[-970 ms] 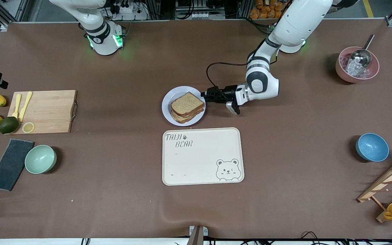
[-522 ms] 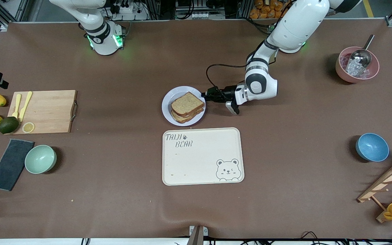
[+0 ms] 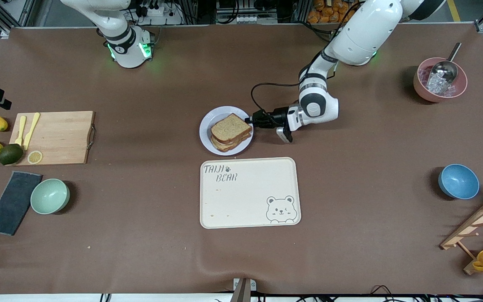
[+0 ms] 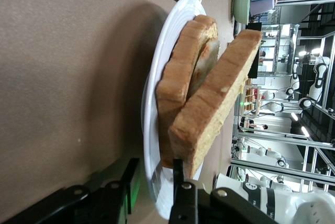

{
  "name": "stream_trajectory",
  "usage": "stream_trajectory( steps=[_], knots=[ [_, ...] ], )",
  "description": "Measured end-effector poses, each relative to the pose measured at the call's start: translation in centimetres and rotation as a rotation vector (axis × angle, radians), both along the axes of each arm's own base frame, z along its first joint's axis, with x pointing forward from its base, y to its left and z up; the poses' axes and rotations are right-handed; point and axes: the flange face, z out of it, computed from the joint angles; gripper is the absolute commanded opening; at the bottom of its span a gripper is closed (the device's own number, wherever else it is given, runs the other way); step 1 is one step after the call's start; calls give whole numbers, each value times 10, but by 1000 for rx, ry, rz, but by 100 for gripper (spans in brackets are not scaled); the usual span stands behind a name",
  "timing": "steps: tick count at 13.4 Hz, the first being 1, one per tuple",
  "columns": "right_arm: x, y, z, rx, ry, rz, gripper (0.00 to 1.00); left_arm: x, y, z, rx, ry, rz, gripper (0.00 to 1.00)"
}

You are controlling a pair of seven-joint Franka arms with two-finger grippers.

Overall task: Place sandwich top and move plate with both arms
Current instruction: 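Close the left gripper on the plate rim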

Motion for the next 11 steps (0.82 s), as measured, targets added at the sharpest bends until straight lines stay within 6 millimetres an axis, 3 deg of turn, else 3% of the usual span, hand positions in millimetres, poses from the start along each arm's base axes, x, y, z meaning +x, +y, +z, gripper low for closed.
stream_trajectory(
  steps=[2,8,11],
  knots=[
    [0,0,0,0,0,0,100,1,-2,0,-4,0,2,0],
    [0,0,0,0,0,0,100,5,-5,2,-44,4,6,0],
    [0,0,0,0,0,1,100,11,5,-1,-87,23,32,0]
  ],
)
